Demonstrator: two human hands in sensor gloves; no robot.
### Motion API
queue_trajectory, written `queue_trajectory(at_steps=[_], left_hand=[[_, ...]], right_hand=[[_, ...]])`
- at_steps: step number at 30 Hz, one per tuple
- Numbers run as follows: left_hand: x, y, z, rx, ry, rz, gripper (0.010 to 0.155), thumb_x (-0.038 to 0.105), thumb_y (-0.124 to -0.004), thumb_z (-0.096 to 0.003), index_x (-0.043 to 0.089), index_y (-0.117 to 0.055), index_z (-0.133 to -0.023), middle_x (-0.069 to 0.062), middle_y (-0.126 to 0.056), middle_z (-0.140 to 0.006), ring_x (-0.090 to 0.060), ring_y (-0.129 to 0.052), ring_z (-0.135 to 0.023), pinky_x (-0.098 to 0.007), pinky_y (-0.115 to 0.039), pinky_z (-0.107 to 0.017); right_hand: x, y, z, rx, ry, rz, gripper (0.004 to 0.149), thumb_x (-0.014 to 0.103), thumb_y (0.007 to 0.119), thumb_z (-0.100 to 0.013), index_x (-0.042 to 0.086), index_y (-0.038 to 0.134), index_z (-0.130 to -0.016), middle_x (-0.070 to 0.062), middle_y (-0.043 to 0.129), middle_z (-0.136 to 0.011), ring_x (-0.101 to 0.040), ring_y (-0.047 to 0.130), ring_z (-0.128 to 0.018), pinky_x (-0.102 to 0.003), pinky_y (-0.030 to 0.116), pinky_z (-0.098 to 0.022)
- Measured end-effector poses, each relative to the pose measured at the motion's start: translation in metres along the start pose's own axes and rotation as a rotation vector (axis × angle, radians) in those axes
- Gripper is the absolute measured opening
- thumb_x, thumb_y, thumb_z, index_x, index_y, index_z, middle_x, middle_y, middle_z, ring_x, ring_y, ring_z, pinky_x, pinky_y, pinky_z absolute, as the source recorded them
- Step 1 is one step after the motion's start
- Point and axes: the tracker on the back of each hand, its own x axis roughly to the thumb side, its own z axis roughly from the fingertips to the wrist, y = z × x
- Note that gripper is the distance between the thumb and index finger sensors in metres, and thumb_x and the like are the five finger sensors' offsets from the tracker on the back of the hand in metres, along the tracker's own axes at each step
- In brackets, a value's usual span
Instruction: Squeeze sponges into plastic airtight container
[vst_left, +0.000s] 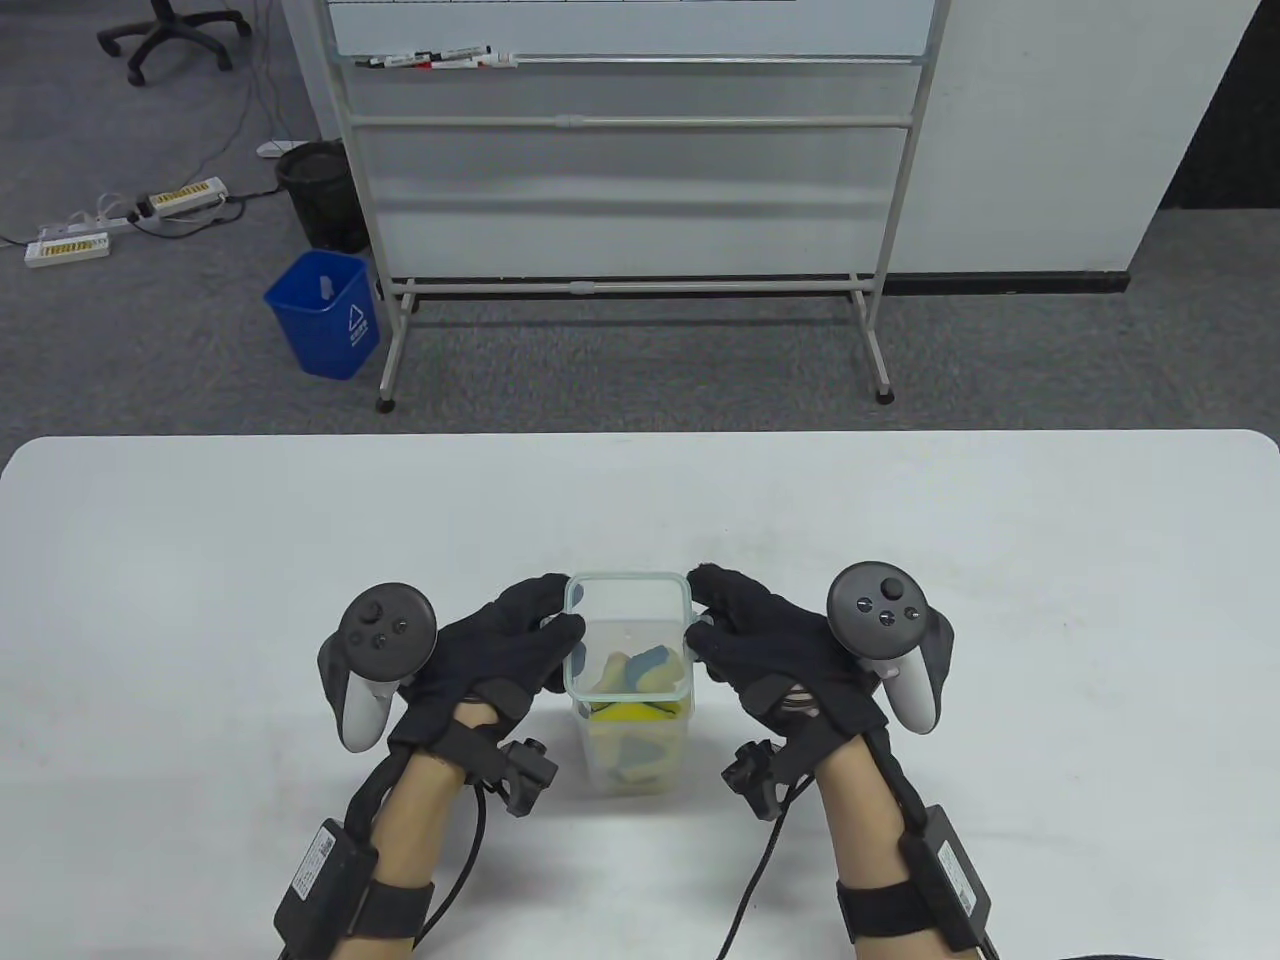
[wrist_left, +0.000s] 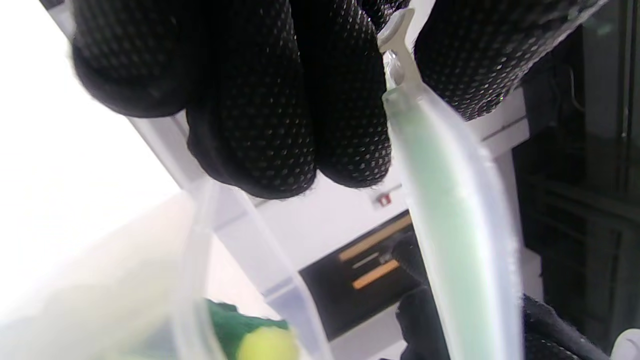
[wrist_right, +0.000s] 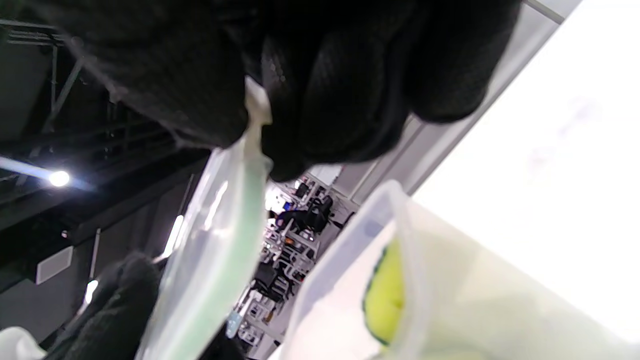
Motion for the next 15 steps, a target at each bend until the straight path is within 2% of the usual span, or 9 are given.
queue_trajectory(at_steps=[9, 15], left_hand=[[-0.002, -0.007, -0.004, -0.016, 0.015, -0.177, 0.064, 0.048, -0.081, -0.0458, 0.014, -0.071, -0.098, 0.004, -0.105, -0.037, -0.017, -0.106, -0.027, -0.036, -0.093, -0.026], [-0.004, -0.012, -0.005, -0.046, 0.025, -0.2, 0.063, 0.047, -0.081, -0.0459, 0.013, -0.071, -0.098, 0.004, -0.105, -0.036, -0.017, -0.106, -0.026, -0.036, -0.093, -0.025]], right_hand=[[-0.011, 0.008, -0.006, 0.044, 0.068, 0.035, 0.069, 0.04, 0.09, -0.044, 0.016, 0.068, -0.106, -0.005, 0.099, -0.067, -0.02, 0.099, -0.045, -0.048, 0.078, -0.057], [-0.016, 0.009, -0.009, 0.066, 0.092, 0.071, 0.068, 0.04, 0.09, -0.044, 0.018, 0.07, -0.105, -0.005, 0.099, -0.066, -0.02, 0.099, -0.044, -0.048, 0.078, -0.057]])
